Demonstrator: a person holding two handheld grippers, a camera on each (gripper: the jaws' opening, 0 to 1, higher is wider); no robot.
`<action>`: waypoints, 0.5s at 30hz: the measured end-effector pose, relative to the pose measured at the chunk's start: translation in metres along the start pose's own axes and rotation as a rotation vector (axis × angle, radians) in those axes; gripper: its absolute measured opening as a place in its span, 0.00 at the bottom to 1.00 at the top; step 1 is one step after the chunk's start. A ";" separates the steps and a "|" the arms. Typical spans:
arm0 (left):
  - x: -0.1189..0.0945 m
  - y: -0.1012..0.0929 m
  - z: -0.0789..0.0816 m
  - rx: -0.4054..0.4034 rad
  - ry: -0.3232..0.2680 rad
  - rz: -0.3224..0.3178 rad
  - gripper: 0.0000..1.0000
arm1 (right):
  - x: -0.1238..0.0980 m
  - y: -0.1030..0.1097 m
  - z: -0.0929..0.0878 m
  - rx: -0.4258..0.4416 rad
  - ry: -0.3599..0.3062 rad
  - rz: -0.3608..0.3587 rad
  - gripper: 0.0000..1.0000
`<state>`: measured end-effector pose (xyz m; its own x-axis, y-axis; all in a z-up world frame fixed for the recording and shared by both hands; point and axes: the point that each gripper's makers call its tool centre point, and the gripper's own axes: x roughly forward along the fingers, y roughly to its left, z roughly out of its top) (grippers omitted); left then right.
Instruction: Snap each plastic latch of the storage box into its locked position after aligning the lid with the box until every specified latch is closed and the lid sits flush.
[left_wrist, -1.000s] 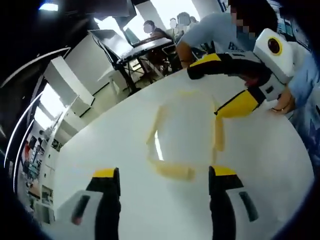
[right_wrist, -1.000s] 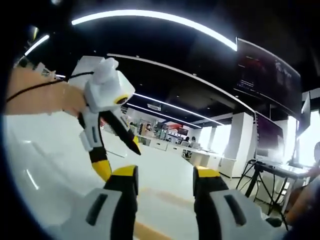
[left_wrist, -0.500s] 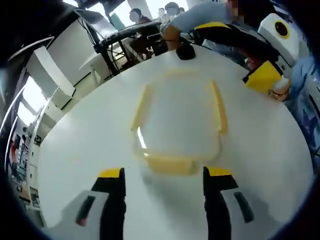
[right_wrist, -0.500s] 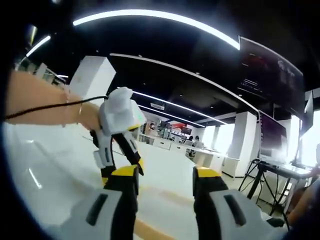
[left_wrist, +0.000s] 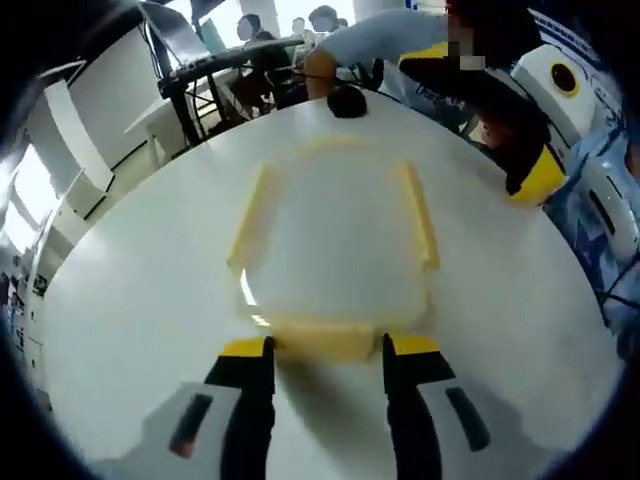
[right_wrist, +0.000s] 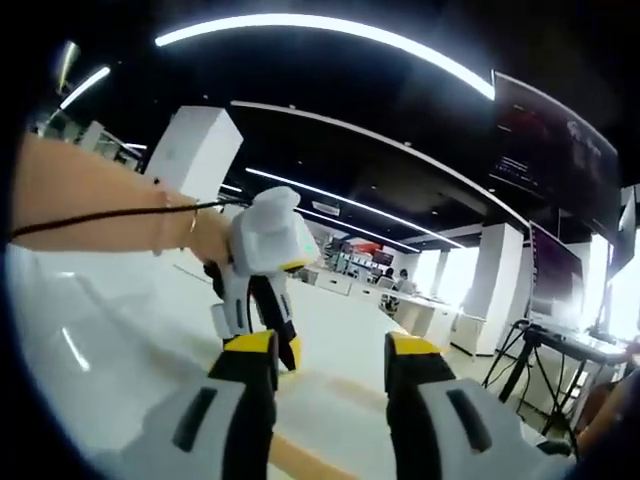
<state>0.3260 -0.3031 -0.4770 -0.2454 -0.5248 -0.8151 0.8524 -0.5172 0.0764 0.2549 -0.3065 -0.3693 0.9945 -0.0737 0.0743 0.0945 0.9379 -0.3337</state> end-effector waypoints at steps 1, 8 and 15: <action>0.000 0.003 -0.001 -0.011 0.000 0.009 0.39 | 0.000 0.000 0.000 0.000 0.001 0.003 0.42; -0.002 0.002 -0.005 -0.054 -0.001 0.038 0.38 | 0.001 0.002 -0.001 0.005 0.001 0.007 0.42; -0.006 -0.006 -0.012 -0.090 0.031 0.064 0.38 | 0.001 0.004 -0.002 0.001 0.006 0.013 0.42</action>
<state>0.3278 -0.2882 -0.4792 -0.1764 -0.5330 -0.8275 0.9041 -0.4201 0.0779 0.2567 -0.3039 -0.3723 0.9959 -0.0637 0.0648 0.0818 0.9392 -0.3333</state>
